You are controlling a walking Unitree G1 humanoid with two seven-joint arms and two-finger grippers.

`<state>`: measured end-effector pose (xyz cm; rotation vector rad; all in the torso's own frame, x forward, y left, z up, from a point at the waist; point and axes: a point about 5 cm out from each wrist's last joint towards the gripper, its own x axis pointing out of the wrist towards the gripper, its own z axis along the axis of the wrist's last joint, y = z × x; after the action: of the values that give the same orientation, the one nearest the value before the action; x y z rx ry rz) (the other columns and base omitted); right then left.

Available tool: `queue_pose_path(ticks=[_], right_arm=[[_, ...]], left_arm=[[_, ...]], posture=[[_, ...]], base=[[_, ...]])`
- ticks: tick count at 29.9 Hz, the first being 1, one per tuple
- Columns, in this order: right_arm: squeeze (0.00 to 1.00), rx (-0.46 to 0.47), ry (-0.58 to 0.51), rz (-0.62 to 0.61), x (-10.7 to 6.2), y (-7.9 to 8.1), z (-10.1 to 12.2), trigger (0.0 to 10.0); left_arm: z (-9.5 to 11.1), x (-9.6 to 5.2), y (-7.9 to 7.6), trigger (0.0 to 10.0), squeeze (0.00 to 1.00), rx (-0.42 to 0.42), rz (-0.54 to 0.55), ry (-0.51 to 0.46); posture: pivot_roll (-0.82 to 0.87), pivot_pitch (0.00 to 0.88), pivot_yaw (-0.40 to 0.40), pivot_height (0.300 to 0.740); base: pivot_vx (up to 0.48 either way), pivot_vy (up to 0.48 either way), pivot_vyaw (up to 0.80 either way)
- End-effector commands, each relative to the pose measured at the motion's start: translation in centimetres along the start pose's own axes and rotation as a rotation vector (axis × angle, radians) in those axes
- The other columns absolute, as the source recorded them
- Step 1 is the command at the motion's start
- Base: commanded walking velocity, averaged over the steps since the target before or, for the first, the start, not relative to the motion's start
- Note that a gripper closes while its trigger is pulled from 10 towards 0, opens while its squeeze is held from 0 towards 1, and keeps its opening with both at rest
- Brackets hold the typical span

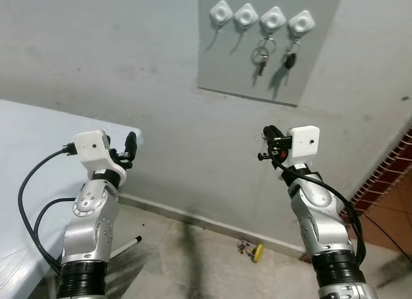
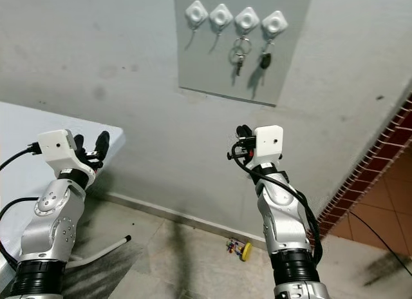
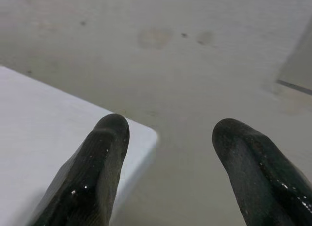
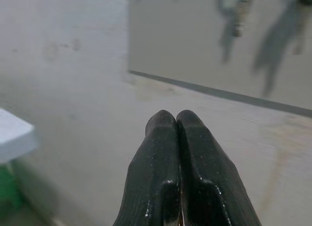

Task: Hang keys on a hook

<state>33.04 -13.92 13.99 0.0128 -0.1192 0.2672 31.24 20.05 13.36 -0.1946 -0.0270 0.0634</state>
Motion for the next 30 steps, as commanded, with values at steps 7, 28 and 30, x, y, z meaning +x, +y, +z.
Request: queue_pose_path(ticks=[7,28,30], right_arm=[[0.0,-0.008,-0.019,-0.006,-0.03,-0.58,0.62,10.0],[0.0,-0.014,-0.019,0.019,0.06,-0.35,0.7,10.0],[0.0,-0.014,-0.018,0.021,0.03,-0.34,0.68,10.0]], left_arm=[[0.38,0.18,-0.55,10.0,0.0,-0.005,-0.019,-0.008],[0.22,0.16,-0.74,10.0,0.0,-0.012,-0.023,-0.009],[0.23,0.15,-0.77,10.0,0.0,-0.011,-0.025,-0.011]], posture=[[-0.11,0.0,-0.012,0.74],[-0.11,0.0,-0.021,0.74],[-0.11,0.0,-0.021,0.74]], base=[[0.401,0.0,0.0],[0.405,0.0,0.0],[0.405,0.0,0.0]])
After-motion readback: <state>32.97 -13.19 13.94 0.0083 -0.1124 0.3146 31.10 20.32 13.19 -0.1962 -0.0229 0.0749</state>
